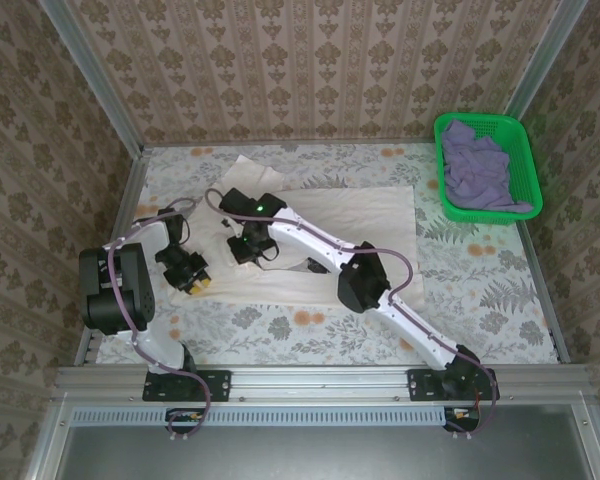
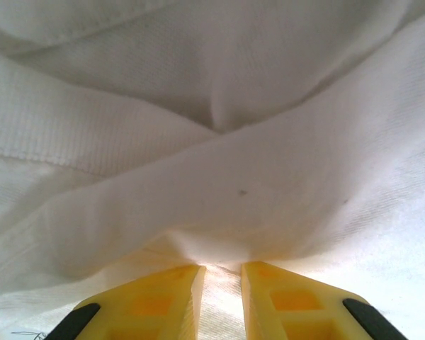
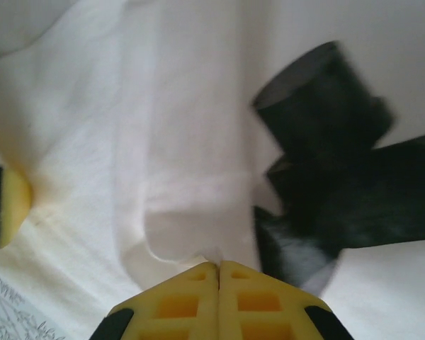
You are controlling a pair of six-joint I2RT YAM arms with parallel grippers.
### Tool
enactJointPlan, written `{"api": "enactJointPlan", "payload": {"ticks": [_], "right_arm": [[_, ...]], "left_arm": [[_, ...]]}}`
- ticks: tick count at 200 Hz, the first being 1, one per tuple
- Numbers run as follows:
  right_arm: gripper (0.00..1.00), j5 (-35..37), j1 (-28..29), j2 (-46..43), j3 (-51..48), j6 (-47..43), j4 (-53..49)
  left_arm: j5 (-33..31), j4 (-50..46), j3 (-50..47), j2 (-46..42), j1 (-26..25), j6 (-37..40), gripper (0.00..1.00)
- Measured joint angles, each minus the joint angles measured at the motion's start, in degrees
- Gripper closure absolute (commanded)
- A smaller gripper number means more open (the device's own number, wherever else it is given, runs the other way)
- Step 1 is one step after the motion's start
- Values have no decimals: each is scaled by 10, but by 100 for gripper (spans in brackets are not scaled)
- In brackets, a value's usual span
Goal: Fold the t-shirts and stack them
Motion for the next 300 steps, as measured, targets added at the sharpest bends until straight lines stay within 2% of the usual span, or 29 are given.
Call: {"api": "enactJointPlan", "payload": {"ticks": [58, 89, 122, 144, 171, 206, 220, 244, 261, 280, 300], "right_arm": [[100, 23, -62, -1, 0, 60, -12], [100, 24, -78, -1, 0, 91, -30], [79, 29, -74, -1, 0, 106, -49], [67, 53, -74, -1, 0, 115, -66], [59, 78, -83, -1, 0, 123, -92], [57, 108, -102, -22, -10, 115, -128], [54, 116, -112, -78, -86, 105, -121], [53, 94, -143, -281, -393, 103, -23], [53, 70, -201, -432, -588, 111, 34], [56, 58, -275, -570, -750, 115, 95], [62, 31, -300, -688, -908, 136, 162]], "left_arm": [[-10, 0, 0, 0, 0, 0, 78], [-14, 0, 0, 0, -1, 0, 78], [-27, -1, 0, -1, -1, 0, 78], [-69, -8, 0, -8, 0, 0, 78], [-118, -16, 0, -22, 6, 0, 72], [-138, -30, 5, -68, 6, -2, 62], [-144, -37, 14, -96, 1, -3, 60], [-147, -38, 41, -141, -20, -4, 56], [-140, -35, 48, -167, -43, -1, 56], [-115, -32, 47, -180, -70, 7, 59], [-83, -23, 28, -182, -97, 16, 64]]}}
